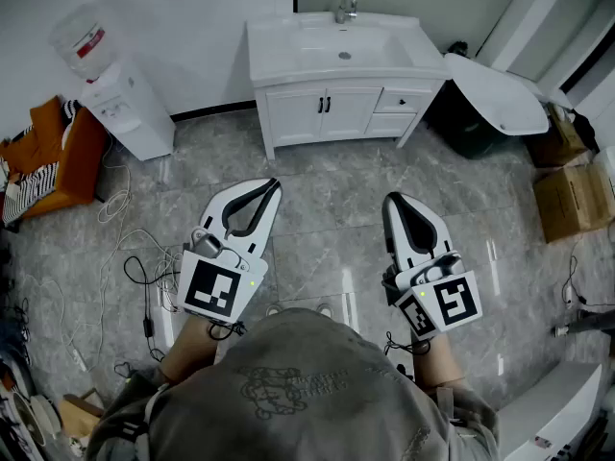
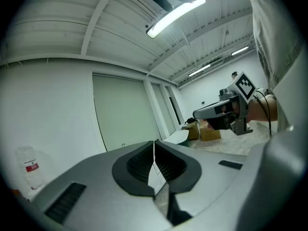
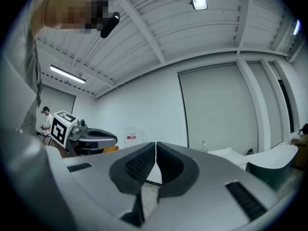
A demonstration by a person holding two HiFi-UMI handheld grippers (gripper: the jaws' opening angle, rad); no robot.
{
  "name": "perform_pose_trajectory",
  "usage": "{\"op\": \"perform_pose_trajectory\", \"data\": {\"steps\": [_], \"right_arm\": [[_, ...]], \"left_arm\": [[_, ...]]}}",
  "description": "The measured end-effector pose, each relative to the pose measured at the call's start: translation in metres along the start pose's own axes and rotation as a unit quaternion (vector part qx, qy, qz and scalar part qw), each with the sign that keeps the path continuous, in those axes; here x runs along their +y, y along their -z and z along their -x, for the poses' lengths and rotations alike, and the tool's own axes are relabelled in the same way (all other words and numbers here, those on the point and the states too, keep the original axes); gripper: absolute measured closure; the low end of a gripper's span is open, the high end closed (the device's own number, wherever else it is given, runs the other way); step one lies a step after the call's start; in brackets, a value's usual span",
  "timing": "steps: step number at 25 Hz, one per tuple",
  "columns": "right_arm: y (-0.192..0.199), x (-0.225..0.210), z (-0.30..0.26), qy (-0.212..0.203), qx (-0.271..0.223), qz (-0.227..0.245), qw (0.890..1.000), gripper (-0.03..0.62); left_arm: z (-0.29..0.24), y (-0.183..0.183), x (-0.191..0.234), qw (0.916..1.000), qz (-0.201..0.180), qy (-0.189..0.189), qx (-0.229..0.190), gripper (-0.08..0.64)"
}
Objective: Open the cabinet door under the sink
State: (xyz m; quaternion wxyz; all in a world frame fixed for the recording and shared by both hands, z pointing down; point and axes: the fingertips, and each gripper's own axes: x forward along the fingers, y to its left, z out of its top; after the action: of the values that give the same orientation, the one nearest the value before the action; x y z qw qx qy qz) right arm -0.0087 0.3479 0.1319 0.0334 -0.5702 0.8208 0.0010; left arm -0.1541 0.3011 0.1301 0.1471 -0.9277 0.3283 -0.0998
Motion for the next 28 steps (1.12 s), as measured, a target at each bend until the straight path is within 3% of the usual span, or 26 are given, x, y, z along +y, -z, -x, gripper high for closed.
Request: {"op": "perform_pose_trajectory", "data": {"steps": [3, 8, 20, 28], "right_arm": [[-0.003, -0.004, 0.006, -0.012, -0.002, 0.004, 1.0, 0.563], [-0.003, -0.017, 0.019, -0.014, -0.004, 0.0, 1.0, 0.563], [0.008, -0.05, 0.052, -0.026, -0.009, -0.026, 0.999, 0.563], [0.022, -0.07, 0.077, -0.017, -0.008, -0.039, 0.999, 0.562]], "left_arm": [[-0.007, -0.004, -0.011, 1.0, 0.002, 0.004, 0.0, 0.538], [-0.013, -0.016, -0.018, 0.9986, 0.049, 0.013, -0.015, 0.538], [-0.034, -0.023, -0.056, 0.9995, 0.032, -0.003, 0.004, 0.538], [-0.049, -0.021, -0.094, 0.9995, 0.027, 0.01, 0.011, 0.538]]}}
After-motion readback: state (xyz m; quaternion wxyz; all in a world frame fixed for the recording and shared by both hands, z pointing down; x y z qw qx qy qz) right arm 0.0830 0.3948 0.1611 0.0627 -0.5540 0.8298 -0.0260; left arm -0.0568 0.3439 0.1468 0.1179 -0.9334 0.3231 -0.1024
